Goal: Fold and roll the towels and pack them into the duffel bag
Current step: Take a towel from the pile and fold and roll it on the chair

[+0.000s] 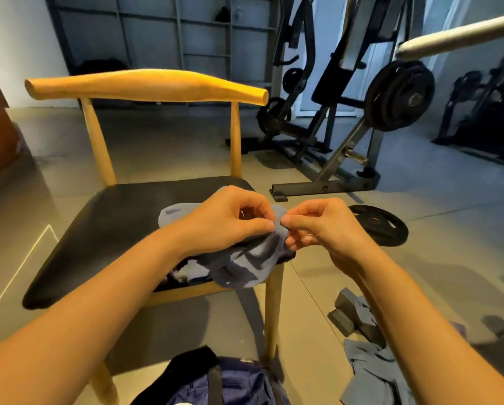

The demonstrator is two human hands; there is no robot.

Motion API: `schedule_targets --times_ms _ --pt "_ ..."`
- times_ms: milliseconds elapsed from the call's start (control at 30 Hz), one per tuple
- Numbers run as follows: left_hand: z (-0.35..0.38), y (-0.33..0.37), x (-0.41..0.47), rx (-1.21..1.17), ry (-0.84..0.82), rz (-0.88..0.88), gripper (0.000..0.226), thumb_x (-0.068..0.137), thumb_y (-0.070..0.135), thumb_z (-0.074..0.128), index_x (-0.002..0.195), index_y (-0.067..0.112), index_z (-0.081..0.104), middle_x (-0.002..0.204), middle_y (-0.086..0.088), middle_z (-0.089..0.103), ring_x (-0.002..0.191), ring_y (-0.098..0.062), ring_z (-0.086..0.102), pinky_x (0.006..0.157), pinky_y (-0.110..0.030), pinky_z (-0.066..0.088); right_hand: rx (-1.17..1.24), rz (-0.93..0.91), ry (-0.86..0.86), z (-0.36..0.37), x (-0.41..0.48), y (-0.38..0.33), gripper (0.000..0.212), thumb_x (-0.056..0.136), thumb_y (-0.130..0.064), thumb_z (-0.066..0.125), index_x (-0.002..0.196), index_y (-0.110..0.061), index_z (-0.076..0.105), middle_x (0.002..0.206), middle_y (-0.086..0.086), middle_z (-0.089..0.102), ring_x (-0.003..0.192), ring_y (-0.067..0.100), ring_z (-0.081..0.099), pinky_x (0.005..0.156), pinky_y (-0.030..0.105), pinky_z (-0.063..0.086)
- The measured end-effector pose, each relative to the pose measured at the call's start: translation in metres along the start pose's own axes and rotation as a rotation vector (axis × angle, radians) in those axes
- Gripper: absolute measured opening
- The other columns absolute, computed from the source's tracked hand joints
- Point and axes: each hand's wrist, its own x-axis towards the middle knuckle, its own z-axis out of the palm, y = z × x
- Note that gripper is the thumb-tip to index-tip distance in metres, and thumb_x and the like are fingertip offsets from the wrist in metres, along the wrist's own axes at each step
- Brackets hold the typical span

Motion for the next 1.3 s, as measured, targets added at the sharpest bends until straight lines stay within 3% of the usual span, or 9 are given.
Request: schedule_targets --times_ms 200,433,700,800,900,1000,1100,1200,1300 --pt "0.006 -0.012 0.004 -0.003 0.064 -0.039 0.012 0.091 0.032 0.074 0.088 0.021 0.076 0.073 0.004 0.072 0.071 -0.012 0.066 0.069 -0.031 0.054 0.031 0.025 -0.107 0.013 0.002 0.002 0.017 0.093 -0.009 0.068 0.101 0.006 0.072 0.086 0.018 0.074 0.072 0.021 0.072 0.062 0.028 0.06" --pt "0.012 -0.019 0.008 -0.01 0.055 -0.096 0.012 0.091 0.03 0.075 0.087 0.019 0.075 0.075 0.003 0.071 0.071 -0.01 0.065 0.066 -0.021 0.052 0.037 0.066 -0.109 0.012 0.006 0.007 0.016 0.098 -0.007 0.062 0.104 0.004 0.073 0.093 0.022 0.074 0.076 0.022 0.073 0.065 0.027 0.06" --pt "0.014 -0.021 0.011 -0.004 0.031 -0.129 0.009 0.089 0.026 0.078 0.088 0.017 0.077 0.077 0.003 0.073 0.075 -0.015 0.067 0.069 -0.025 0.055 0.018 0.071 -0.11 0.009 0.007 0.013 0.015 0.092 -0.007 0.07 0.101 0.004 0.073 0.093 0.021 0.075 0.079 0.024 0.074 0.07 0.03 0.061" --pt "0.002 -0.029 0.005 0.024 -0.063 -0.19 0.004 0.087 0.022 0.079 0.089 0.019 0.077 0.077 0.009 0.074 0.071 -0.005 0.066 0.067 -0.017 0.052 -0.059 0.092 -0.059 0.005 0.009 0.022 0.01 0.092 -0.002 0.063 0.089 0.001 0.072 0.092 0.025 0.073 0.078 0.028 0.072 0.075 0.035 0.063" --pt "-0.024 -0.05 -0.009 0.15 -0.128 -0.31 0.005 0.085 0.021 0.08 0.084 0.024 0.077 0.069 0.014 0.07 0.063 0.002 0.059 0.061 -0.015 0.047 -0.073 0.127 0.057 -0.002 0.011 0.033 0.016 0.091 -0.002 0.058 0.077 -0.001 0.067 0.087 0.025 0.071 0.076 0.026 0.071 0.069 0.029 0.063" --pt "-0.048 -0.069 -0.026 0.268 -0.17 -0.406 0.008 0.082 0.015 0.077 0.076 0.02 0.075 0.069 0.0 0.071 0.062 -0.009 0.06 0.07 -0.042 0.055 -0.019 0.177 0.113 -0.007 0.011 0.042 0.019 0.093 -0.002 0.055 0.076 -0.002 0.063 0.075 0.012 0.07 0.072 0.02 0.07 0.071 0.03 0.061" --pt "-0.063 -0.077 -0.04 0.323 -0.139 -0.45 0.012 0.08 0.012 0.072 0.072 0.021 0.074 0.067 -0.001 0.069 0.061 -0.011 0.059 0.074 -0.049 0.055 0.068 0.195 0.139 -0.01 0.012 0.047 0.016 0.093 -0.002 0.053 0.08 0.001 0.062 0.065 0.003 0.069 0.063 0.013 0.069 0.076 0.034 0.06" --pt "-0.08 -0.078 -0.049 0.282 -0.074 -0.474 0.015 0.082 0.011 0.071 0.073 0.021 0.077 0.067 -0.002 0.07 0.061 -0.01 0.058 0.072 -0.042 0.054 0.185 0.228 0.253 -0.009 0.015 0.048 0.011 0.09 0.0 0.055 0.086 0.004 0.065 0.086 0.019 0.072 0.079 0.028 0.074 0.08 0.039 0.061" --pt "-0.092 -0.083 -0.054 0.19 0.01 -0.483 0.014 0.085 0.009 0.073 0.078 0.019 0.08 0.073 -0.004 0.074 0.066 -0.013 0.063 0.071 -0.029 0.053 0.279 0.258 0.336 -0.01 0.017 0.049 0.013 0.088 0.003 0.055 0.079 0.002 0.064 0.079 0.018 0.07 0.075 0.029 0.071 0.081 0.041 0.06"
